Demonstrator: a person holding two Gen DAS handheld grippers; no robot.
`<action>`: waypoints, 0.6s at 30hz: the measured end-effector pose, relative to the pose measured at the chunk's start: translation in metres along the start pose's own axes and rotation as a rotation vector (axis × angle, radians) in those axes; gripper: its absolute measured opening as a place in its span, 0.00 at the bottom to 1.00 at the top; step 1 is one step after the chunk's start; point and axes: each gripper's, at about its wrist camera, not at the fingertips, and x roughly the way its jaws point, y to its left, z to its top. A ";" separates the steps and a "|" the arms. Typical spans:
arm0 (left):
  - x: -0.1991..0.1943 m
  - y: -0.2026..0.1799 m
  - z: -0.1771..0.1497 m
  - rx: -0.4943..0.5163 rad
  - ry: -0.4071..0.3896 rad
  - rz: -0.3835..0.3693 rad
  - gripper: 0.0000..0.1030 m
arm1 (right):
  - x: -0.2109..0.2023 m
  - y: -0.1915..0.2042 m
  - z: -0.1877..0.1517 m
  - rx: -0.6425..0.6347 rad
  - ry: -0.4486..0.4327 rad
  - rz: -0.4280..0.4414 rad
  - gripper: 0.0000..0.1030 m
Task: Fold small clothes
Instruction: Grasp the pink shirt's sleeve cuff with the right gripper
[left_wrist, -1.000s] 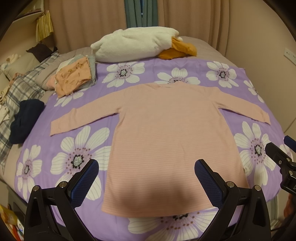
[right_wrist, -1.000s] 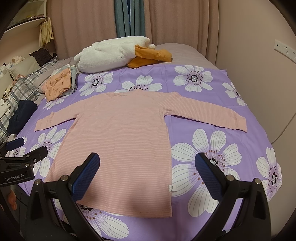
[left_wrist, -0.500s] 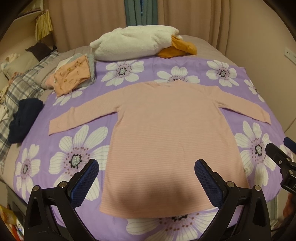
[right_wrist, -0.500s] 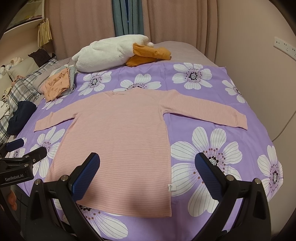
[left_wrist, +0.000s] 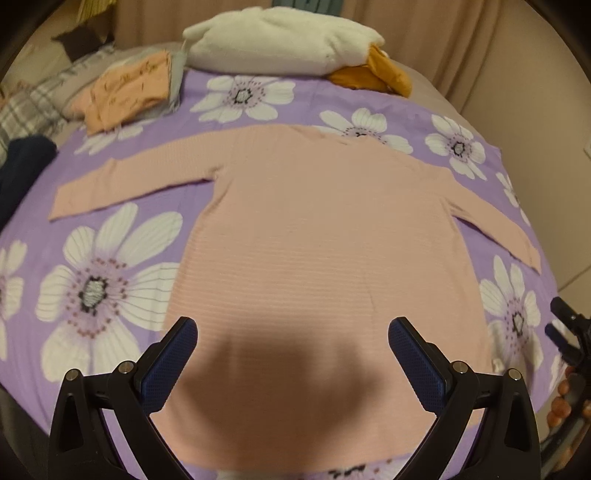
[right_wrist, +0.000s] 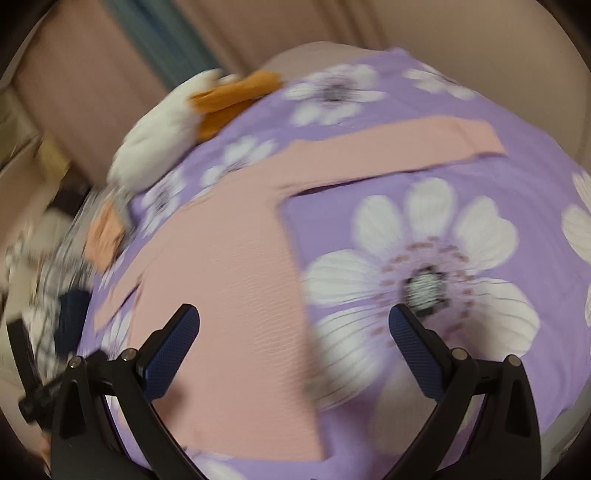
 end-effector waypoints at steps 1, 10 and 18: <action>0.003 0.001 0.003 -0.015 0.005 -0.018 0.99 | 0.003 -0.016 0.004 0.038 -0.014 -0.017 1.00; 0.032 0.008 0.041 -0.106 0.002 -0.028 0.99 | 0.052 -0.133 0.068 0.374 -0.066 -0.037 0.99; 0.055 0.008 0.071 -0.134 0.005 -0.015 0.99 | 0.088 -0.179 0.120 0.487 -0.187 -0.003 0.94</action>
